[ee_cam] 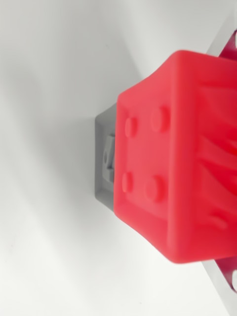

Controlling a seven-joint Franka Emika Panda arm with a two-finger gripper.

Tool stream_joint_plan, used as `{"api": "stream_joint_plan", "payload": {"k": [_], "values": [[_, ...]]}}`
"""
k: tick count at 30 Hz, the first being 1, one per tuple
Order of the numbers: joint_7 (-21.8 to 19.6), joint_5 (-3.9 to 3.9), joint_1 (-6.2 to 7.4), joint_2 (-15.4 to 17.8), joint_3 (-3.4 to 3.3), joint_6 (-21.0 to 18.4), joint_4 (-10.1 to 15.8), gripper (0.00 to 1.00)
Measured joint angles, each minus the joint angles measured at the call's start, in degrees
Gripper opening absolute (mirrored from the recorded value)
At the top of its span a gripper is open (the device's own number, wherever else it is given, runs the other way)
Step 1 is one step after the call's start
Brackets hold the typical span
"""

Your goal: Destack cube

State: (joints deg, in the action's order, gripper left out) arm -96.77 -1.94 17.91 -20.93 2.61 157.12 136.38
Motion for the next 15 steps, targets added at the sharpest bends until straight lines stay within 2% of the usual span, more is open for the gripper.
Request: {"api": "stream_joint_plan", "payload": {"k": [15], "values": [[0.1,0.12,0.0,3.1,0.05,-2.5,0.3,0.0]]}}
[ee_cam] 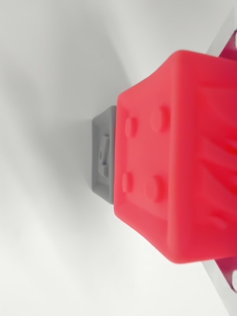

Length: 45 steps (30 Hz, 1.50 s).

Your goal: Destack cube

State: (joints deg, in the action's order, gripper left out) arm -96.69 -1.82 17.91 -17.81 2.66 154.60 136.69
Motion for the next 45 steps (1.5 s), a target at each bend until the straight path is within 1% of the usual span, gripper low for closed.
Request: {"api": "stream_joint_plan", "payload": {"k": [7,19,21,29,36,45], "values": [[0.1,0.13,0.0,2.2,0.05,-2.0,0.1,0.0],[0.4,0.57,0.0,7.5,0.13,-7.1,0.2,0.0],[0.7,0.58,0.0,8.0,0.13,-7.5,0.1,0.0],[3.4,0.58,-0.07,5.5,0.16,-8.1,-2.6,0.0],[6.0,0.58,-0.1,3.9,0.16,-8.9,-5.1,0.0],[9.7,0.54,-0.14,1.2,0.16,-10.0,-8.9,0.0]]}}
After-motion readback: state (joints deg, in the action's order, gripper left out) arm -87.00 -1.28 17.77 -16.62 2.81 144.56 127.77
